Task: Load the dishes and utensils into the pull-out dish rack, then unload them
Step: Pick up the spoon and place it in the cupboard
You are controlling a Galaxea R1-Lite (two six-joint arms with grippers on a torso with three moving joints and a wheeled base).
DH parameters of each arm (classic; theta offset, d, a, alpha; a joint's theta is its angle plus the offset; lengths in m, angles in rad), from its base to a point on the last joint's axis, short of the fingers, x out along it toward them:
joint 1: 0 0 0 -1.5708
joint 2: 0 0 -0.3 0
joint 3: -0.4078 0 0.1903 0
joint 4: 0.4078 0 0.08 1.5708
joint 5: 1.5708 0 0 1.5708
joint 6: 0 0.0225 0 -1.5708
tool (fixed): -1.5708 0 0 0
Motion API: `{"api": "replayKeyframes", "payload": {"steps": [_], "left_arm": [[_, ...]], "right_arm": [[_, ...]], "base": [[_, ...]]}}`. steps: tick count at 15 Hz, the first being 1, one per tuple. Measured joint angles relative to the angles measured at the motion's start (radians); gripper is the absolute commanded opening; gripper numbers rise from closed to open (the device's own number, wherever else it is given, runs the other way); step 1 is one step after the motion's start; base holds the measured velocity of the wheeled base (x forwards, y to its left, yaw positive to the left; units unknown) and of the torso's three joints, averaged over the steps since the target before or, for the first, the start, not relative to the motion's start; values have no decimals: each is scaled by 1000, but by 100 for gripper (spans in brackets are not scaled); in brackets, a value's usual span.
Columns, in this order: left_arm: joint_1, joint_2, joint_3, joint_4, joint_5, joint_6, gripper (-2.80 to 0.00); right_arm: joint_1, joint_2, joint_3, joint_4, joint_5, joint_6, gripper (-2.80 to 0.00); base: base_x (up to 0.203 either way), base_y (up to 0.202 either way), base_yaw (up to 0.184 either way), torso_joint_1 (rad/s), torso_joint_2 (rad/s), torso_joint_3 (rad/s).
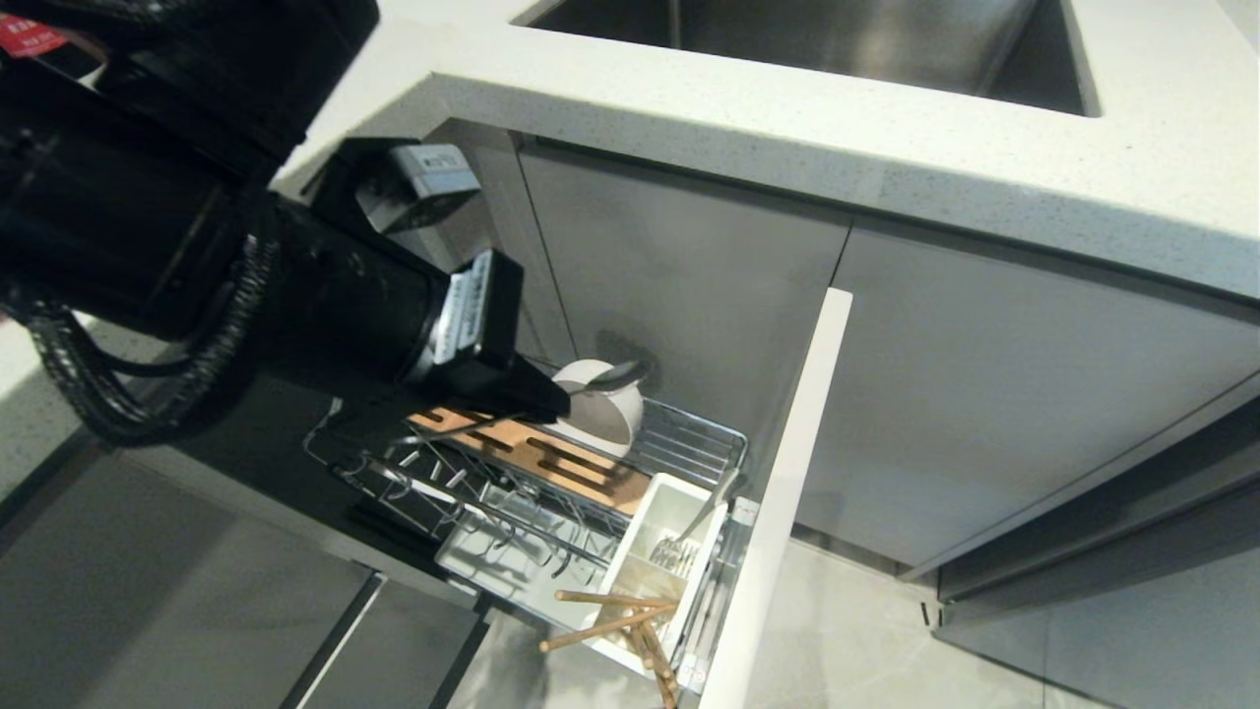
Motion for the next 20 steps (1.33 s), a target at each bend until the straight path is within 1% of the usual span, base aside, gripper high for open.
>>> {"api": "replayKeyframes", "payload": {"steps": [2, 4, 7, 14, 20], "left_arm": [[-39, 49, 0, 45, 52, -7, -280], [-59, 87, 1, 81, 82, -7, -280], [-77, 137, 1, 118, 85, -4, -280], [-88, 246, 2, 125, 83, 0, -280], [-88, 303, -4, 124, 79, -1, -280]], "right_arm": [[0, 0, 0, 0, 0, 0, -280], [0, 0, 0, 0, 0, 0, -280], [0, 0, 0, 0, 0, 0, -280], [0, 0, 0, 0, 0, 0, -280], [0, 0, 0, 0, 0, 0, -280]], "base": [[0, 0, 0, 0, 0, 0], [0, 0, 0, 0, 0, 0], [0, 0, 0, 0, 0, 0], [0, 0, 0, 0, 0, 0], [0, 0, 0, 0, 0, 0]]}}
